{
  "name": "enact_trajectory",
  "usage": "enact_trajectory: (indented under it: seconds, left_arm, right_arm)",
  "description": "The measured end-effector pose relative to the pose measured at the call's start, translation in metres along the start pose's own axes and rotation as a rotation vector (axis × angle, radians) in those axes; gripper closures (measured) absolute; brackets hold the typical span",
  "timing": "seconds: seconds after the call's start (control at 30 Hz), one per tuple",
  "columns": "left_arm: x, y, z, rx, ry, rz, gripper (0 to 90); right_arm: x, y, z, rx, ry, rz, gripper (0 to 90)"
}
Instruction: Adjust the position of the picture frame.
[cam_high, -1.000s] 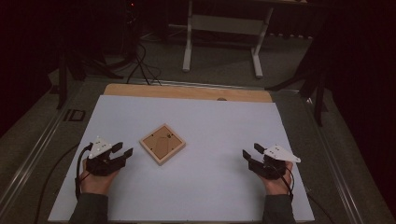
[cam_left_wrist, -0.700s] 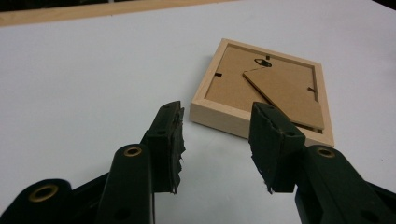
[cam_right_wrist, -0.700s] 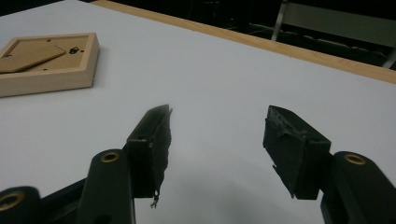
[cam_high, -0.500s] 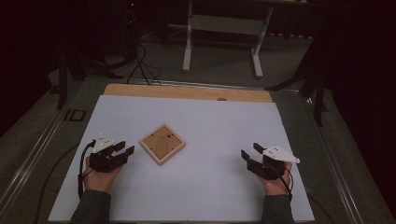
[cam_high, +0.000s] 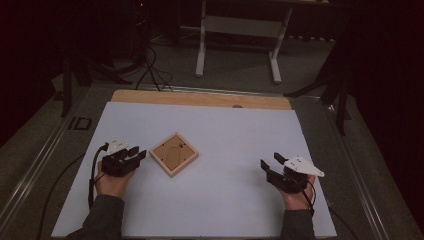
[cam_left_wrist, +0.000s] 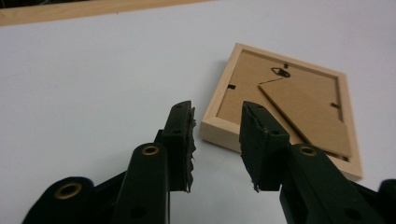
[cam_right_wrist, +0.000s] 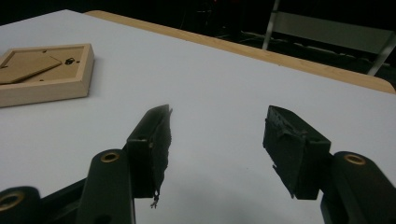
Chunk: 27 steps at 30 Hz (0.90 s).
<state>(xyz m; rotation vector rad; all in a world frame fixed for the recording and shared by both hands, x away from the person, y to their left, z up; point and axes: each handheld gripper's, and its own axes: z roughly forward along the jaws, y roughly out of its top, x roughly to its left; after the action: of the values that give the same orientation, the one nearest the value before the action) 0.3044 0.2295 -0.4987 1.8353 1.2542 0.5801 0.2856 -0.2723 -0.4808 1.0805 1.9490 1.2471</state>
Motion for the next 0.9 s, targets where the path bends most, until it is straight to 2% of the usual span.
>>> enact_trajectory:
  seconds: [0.17, 0.27, 0.43, 0.53, 0.9]
  left_arm:
    - [-0.001, 0.007, 0.011, -0.004, -0.014, 0.005, 64.7]
    - [-0.002, 0.01, 0.018, 0.014, -0.016, 0.001, 64.7]
    - [-0.002, 0.009, 0.026, 0.029, -0.022, -0.037, 62.5]
    - [-0.005, 0.008, 0.03, 0.051, -0.016, -0.039, 60.8]
    - [-0.011, 0.001, 0.041, 0.099, -0.021, -0.09, 58.3]
  right_arm:
    - [-0.002, 0.0, -0.002, -0.004, -0.009, 0.006, 40.7]
    - [-0.002, 0.0, -0.002, -0.005, -0.008, 0.003, 40.5]
    - [-0.002, 0.0, -0.001, 0.0, -0.008, 0.003, 40.3]
    - [-0.002, -0.001, -0.001, 0.0, -0.008, 0.003, 40.3]
    - [-0.004, -0.001, -0.002, 0.001, -0.006, 0.006, 39.5]
